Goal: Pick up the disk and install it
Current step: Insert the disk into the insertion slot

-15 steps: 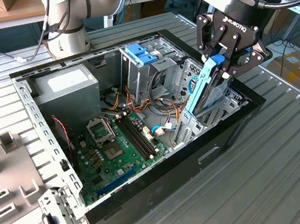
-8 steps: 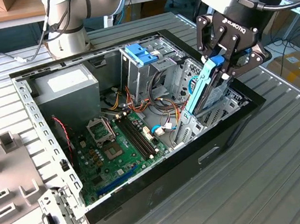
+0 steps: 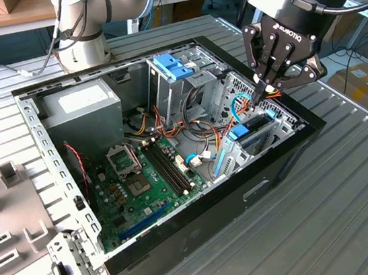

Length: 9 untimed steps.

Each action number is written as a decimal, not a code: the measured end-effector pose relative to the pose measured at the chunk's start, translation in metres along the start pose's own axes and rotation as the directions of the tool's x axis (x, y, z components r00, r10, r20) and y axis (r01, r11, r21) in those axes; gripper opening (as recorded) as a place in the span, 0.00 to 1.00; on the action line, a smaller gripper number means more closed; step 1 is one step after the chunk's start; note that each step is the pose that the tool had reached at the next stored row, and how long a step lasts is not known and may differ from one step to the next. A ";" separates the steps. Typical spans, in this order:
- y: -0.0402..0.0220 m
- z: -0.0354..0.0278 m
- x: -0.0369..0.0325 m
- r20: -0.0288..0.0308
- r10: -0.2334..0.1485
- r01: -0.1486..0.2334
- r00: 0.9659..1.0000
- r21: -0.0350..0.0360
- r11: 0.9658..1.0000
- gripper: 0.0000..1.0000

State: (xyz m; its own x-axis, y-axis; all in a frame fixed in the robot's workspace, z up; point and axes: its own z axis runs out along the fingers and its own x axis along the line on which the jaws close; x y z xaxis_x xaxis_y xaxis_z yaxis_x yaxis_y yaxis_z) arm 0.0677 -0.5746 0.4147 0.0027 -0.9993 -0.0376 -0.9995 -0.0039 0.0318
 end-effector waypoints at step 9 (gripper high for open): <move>-0.0181 0.0021 0.0001 -0.006 0.000 0.000 1.000 0.000 1.000 0.11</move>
State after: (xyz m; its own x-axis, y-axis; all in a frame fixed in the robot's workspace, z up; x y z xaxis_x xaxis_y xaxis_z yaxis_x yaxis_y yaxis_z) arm 0.0857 -0.5746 0.4120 0.0027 -0.9995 -0.0318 -0.9995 -0.0037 0.0318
